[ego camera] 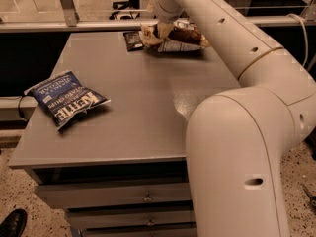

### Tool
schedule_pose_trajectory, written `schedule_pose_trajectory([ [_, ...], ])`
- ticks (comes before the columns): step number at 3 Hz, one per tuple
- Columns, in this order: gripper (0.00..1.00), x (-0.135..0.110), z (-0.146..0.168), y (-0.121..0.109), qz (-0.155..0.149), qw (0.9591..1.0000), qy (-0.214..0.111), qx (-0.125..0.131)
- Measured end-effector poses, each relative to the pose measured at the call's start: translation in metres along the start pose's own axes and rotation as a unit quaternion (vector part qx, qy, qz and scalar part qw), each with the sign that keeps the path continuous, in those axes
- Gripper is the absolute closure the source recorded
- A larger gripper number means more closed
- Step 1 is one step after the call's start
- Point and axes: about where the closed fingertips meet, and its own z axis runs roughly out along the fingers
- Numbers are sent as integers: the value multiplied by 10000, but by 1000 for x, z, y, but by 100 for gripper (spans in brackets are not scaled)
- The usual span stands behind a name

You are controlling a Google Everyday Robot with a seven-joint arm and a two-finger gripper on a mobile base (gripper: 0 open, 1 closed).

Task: Move brown chip bag near rxbar chocolate

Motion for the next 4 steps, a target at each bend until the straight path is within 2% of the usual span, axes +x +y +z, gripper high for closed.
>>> schedule_pose_trajectory([
  [1, 0, 10, -15, -4, 88, 9999, 21, 109],
  [2, 0, 16, -58, -3, 226, 9990, -229, 299],
  [3, 0, 23, -155, 12, 442, 9919, -952, 709],
  [4, 0, 26, -217, 38, 625, 9821, -1544, 877],
])
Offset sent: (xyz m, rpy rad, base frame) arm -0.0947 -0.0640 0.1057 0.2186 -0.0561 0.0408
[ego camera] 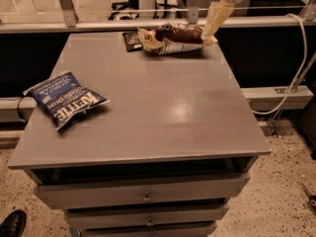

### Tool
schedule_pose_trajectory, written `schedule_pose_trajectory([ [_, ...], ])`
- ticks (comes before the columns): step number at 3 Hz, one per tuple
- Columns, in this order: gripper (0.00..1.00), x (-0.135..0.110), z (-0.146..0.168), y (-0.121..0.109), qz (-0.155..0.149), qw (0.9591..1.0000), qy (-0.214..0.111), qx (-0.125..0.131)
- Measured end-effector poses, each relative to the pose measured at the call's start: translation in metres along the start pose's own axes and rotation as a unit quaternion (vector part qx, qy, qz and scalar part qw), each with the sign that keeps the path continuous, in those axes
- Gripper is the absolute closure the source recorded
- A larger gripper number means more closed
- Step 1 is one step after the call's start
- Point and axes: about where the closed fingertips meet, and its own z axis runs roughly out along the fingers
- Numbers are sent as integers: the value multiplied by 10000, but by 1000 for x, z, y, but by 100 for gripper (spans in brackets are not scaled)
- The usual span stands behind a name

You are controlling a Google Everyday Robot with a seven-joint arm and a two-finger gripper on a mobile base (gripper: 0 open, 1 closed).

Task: Move brown chip bag near rxbar chocolate

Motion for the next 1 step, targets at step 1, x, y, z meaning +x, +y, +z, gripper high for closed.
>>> schedule_pose_trajectory([
  [1, 0, 1, -7, 3, 102, 9999, -77, 35],
])
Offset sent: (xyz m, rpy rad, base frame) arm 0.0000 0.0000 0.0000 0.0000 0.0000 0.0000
